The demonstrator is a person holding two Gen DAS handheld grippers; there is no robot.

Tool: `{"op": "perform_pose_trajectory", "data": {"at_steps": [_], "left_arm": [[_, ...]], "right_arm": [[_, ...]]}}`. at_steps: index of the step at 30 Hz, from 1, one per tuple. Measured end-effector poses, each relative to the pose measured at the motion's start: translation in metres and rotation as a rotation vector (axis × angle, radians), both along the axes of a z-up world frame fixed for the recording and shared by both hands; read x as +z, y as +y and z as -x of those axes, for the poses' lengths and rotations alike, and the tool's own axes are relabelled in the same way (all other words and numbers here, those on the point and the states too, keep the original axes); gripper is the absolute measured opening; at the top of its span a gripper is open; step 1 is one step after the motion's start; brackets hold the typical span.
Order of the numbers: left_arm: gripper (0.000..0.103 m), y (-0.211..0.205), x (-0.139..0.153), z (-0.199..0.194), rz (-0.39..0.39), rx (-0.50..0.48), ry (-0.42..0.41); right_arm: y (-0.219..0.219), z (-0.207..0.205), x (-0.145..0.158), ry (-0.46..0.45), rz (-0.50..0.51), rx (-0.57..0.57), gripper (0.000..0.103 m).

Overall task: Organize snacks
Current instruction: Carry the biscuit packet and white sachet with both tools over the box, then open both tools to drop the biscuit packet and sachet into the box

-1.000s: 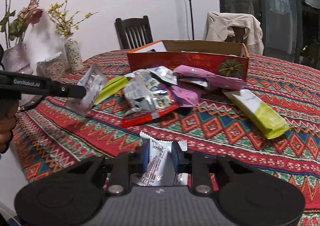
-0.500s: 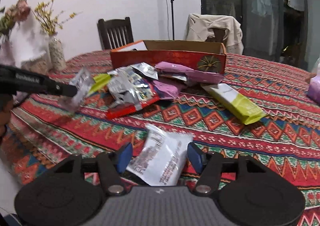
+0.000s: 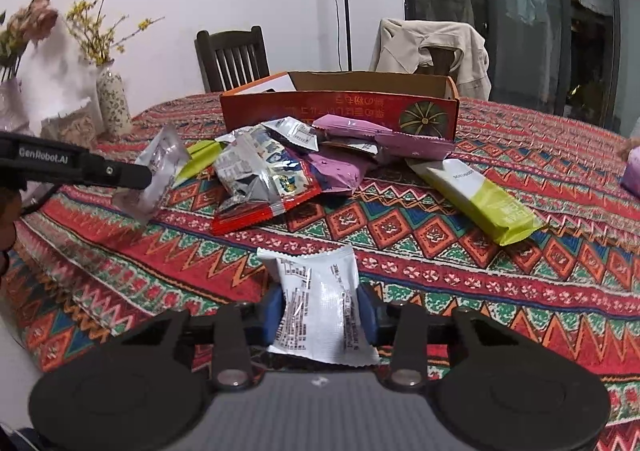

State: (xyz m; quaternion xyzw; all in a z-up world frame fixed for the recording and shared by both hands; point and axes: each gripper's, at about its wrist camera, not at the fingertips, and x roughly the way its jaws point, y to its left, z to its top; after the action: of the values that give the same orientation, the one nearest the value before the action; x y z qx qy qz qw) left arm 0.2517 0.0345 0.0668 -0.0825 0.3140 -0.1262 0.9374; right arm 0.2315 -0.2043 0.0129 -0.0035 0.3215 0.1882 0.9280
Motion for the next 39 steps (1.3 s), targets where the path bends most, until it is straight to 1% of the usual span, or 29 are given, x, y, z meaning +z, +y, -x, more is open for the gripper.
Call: {"op": "perform_pose_trajectory", "data": {"at_steps": [7, 10, 12, 15, 17, 19, 20, 23, 25, 26, 27, 28, 29, 30, 31, 32, 33, 35, 38, 39], "left_arm": [[0.018, 0.000, 0.009, -0.013, -0.006, -0.004, -0.021], [0.018, 0.001, 0.022, -0.025, -0.016, -0.009, -0.050], [0.018, 0.002, 0.035, -0.037, -0.023, -0.022, -0.085], [0.018, 0.003, 0.058, -0.060, -0.050, -0.043, -0.152], [0.018, 0.004, 0.074, -0.085, -0.074, -0.063, -0.190], [0.018, 0.003, 0.085, -0.116, -0.106, -0.064, -0.202], [0.018, 0.002, 0.088, -0.136, -0.122, -0.056, -0.192], [0.018, -0.001, 0.086, -0.198, -0.160, -0.036, -0.136], [0.018, -0.006, 0.075, -0.245, -0.201, -0.022, -0.072], [0.018, -0.008, 0.067, -0.267, -0.219, -0.002, -0.035], [0.018, -0.013, 0.058, -0.289, -0.252, 0.007, -0.002], [0.018, -0.014, 0.051, -0.304, -0.276, 0.019, 0.019], [0.018, -0.016, 0.045, -0.318, -0.293, 0.043, 0.039], [0.019, -0.017, 0.039, -0.331, -0.305, 0.061, 0.056], [0.020, -0.016, 0.034, -0.342, -0.296, 0.076, 0.069], [0.025, -0.013, 0.030, -0.351, -0.280, 0.080, 0.082], [0.027, -0.011, 0.027, -0.359, -0.268, 0.080, 0.098], [0.038, -0.008, 0.025, -0.367, -0.252, 0.075, 0.105], [0.041, -0.004, 0.027, -0.365, -0.233, 0.064, 0.088], [0.041, -0.002, 0.028, -0.365, -0.233, 0.064, 0.088]], "right_arm": [[-0.009, -0.002, 0.006, -0.046, -0.039, -0.036, 0.039], [-0.013, -0.008, 0.016, -0.077, -0.051, -0.034, 0.039], [-0.017, -0.017, 0.027, -0.104, -0.061, -0.029, 0.039], [-0.023, -0.039, 0.053, -0.157, -0.074, -0.015, 0.039], [-0.026, -0.060, 0.074, -0.202, -0.069, -0.001, 0.039], [-0.026, -0.090, 0.092, -0.238, -0.061, 0.023, 0.039], [-0.025, -0.110, 0.098, -0.236, -0.066, 0.035, 0.039], [-0.016, -0.176, 0.105, -0.186, -0.109, 0.070, 0.039], [-0.003, -0.226, 0.101, -0.135, -0.112, 0.078, 0.039], [0.006, -0.253, 0.097, -0.116, -0.093, 0.073, 0.039], [0.015, -0.281, 0.093, -0.085, -0.076, 0.064, 0.039], [0.023, -0.313, 0.087, -0.039, -0.082, 0.048, 0.039], [0.031, -0.337, 0.081, 0.008, -0.092, 0.034, 0.039], [0.037, -0.363, 0.075, 0.061, -0.113, 0.018, 0.039], [0.041, -0.385, 0.069, 0.093, -0.118, -0.004, 0.040], [0.048, -0.404, 0.063, 0.118, -0.110, -0.033, 0.043], [0.053, -0.422, 0.057, 0.150, -0.103, -0.055, 0.047], [0.058, -0.441, 0.047, 0.200, -0.122, -0.084, 0.049], [0.059, -0.446, 0.044, 0.182, -0.132, -0.097, 0.060], [0.058, -0.444, 0.046, 0.170, -0.140, -0.096, 0.060]]}}
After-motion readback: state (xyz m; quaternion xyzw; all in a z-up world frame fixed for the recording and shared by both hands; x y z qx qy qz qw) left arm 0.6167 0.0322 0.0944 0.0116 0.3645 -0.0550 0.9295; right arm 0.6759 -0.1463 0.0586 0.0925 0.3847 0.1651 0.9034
